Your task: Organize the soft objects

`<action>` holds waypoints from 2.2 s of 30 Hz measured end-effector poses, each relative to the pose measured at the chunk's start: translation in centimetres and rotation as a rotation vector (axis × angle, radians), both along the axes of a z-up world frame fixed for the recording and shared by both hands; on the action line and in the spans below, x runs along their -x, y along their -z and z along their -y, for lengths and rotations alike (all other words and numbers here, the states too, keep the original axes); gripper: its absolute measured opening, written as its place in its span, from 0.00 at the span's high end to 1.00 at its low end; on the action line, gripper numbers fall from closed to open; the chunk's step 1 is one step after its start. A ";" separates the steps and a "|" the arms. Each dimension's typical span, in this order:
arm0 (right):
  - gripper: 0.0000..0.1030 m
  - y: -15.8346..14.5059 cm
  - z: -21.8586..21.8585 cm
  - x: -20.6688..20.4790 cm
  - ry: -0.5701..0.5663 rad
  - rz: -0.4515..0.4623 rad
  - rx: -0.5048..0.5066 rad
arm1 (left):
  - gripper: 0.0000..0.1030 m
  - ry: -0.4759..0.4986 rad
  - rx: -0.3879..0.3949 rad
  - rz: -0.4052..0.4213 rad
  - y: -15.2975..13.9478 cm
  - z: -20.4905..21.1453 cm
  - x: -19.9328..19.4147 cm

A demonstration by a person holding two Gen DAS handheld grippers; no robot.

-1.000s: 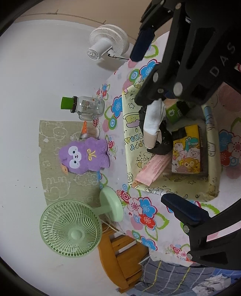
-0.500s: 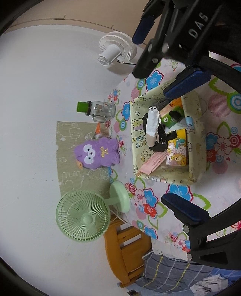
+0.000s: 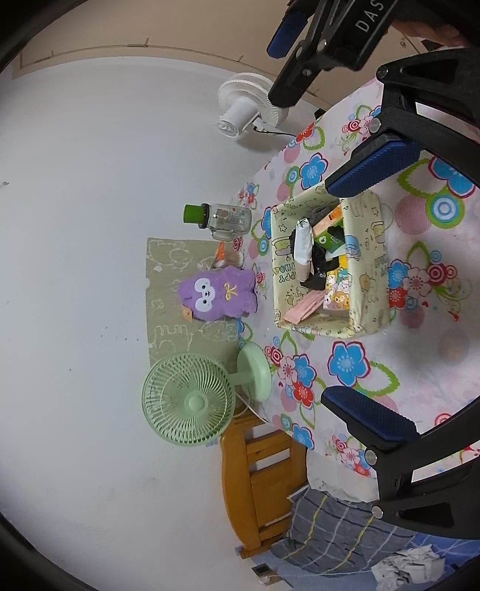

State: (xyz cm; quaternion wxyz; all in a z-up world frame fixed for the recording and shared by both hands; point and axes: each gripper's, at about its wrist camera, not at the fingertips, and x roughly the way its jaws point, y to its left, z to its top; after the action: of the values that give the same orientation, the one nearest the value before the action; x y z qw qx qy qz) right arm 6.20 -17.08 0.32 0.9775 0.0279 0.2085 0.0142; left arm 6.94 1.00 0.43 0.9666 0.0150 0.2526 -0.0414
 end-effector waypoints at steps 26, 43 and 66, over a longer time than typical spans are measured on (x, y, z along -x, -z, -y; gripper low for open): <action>0.04 -0.4 0.5 5.1 0.017 0.072 -0.008 | 0.00 -0.046 0.017 0.098 -1.6 -1.5 5.6; 0.01 -0.5 0.5 6.1 0.017 0.084 -0.014 | 0.00 -0.038 0.011 0.111 -1.9 -0.8 6.6; 0.00 -0.1 0.4 5.9 0.032 0.073 -0.027 | 0.00 -0.023 0.026 0.098 -1.5 -1.1 5.6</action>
State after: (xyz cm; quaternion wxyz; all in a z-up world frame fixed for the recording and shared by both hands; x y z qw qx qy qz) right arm 0.26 -17.48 0.40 0.9841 0.0440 0.1721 0.0024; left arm 1.33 2.06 1.89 0.9783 0.0013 0.2047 -0.0328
